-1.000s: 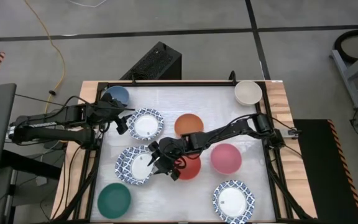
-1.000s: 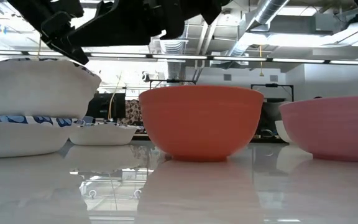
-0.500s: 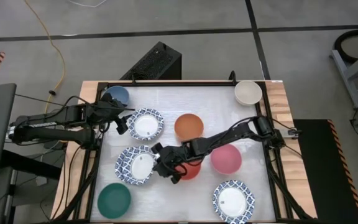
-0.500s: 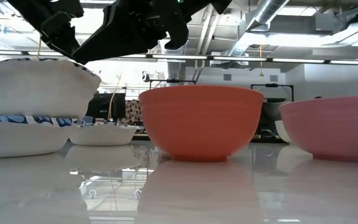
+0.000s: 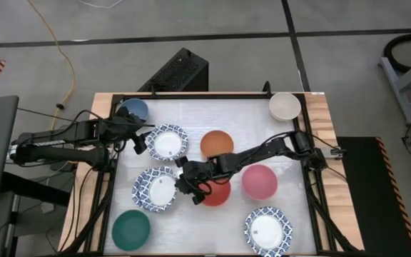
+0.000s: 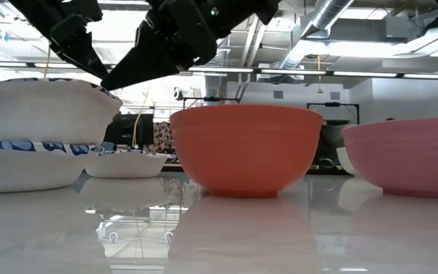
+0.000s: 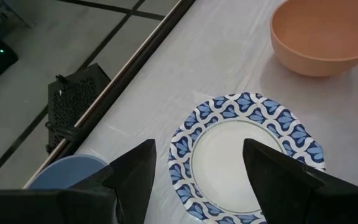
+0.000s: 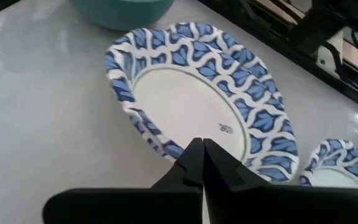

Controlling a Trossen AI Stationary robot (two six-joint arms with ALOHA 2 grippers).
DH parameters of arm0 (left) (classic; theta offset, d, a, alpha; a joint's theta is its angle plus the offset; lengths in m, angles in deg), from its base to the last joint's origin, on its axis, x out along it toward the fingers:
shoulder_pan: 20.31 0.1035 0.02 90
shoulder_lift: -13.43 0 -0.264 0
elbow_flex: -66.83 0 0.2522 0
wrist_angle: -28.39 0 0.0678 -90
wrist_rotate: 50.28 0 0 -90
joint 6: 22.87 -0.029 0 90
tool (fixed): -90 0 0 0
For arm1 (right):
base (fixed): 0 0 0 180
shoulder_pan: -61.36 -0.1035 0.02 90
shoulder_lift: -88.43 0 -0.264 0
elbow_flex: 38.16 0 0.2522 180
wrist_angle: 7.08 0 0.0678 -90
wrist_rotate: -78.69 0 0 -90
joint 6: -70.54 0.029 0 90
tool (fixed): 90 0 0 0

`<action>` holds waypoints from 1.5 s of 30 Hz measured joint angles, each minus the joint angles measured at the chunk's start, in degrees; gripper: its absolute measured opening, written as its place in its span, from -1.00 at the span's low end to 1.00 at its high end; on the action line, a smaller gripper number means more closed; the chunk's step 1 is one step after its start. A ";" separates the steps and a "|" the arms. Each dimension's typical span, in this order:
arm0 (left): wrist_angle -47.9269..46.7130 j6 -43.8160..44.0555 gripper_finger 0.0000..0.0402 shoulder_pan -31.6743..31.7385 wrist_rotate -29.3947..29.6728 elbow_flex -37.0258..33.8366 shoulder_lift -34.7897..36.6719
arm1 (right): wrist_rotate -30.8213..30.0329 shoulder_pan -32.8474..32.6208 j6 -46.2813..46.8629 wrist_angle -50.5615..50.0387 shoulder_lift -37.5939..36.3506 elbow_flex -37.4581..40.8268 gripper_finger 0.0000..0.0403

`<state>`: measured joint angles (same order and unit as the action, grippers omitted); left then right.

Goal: Nest bowls inside each other
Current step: Stack the top right white patterned bowl on top of the other middle white patterned bowl, then stack the top white patterned bowl on top of the other middle white patterned bowl

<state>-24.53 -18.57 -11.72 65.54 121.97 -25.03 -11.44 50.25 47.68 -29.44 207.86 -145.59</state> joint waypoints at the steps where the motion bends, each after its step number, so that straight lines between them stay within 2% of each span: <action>1: 0.00 0.00 0.16 -0.01 0.00 0.00 -0.01 | 0.25 0.22 0.37 0.17 0.30 0.00 -0.92; 16: 0.04 0.00 0.16 -0.01 0.02 -0.02 -0.04 | 1.27 1.26 0.07 5.55 3.64 0.04 -0.90; 19: 0.04 0.54 0.16 -0.01 0.02 -0.02 -0.04 | -4.27 1.52 -0.01 6.07 3.28 0.04 -0.92; 24: 0.04 0.87 0.16 -0.01 0.01 -0.02 -0.04 | -20.06 2.48 -2.49 7.57 2.56 0.02 -0.87; 26: 0.04 0.87 0.16 -0.01 -0.04 -0.02 -0.04 | -23.83 3.15 -5.21 7.94 2.60 0.04 -0.80; 32: 0.02 0.87 0.16 -0.01 -0.07 -0.02 -0.04 | -23.58 5.54 -10.07 7.88 2.61 0.04 -0.39; 39: 0.02 0.99 0.16 -0.01 -0.09 -0.02 -0.04 | -16.54 7.29 -10.20 7.74 2.65 0.04 0.18; 41: 0.02 1.09 0.16 -0.01 -0.09 -0.02 -0.04 | -16.37 7.63 -10.21 6.94 2.65 0.04 0.25; 45: 0.02 1.11 0.16 -0.01 -0.11 -0.02 -0.04 | -14.47 8.40 -10.21 6.01 2.67 0.04 0.26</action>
<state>-24.51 -17.46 -11.73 65.43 121.95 -25.07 -25.91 58.65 37.48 -23.43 210.53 -145.55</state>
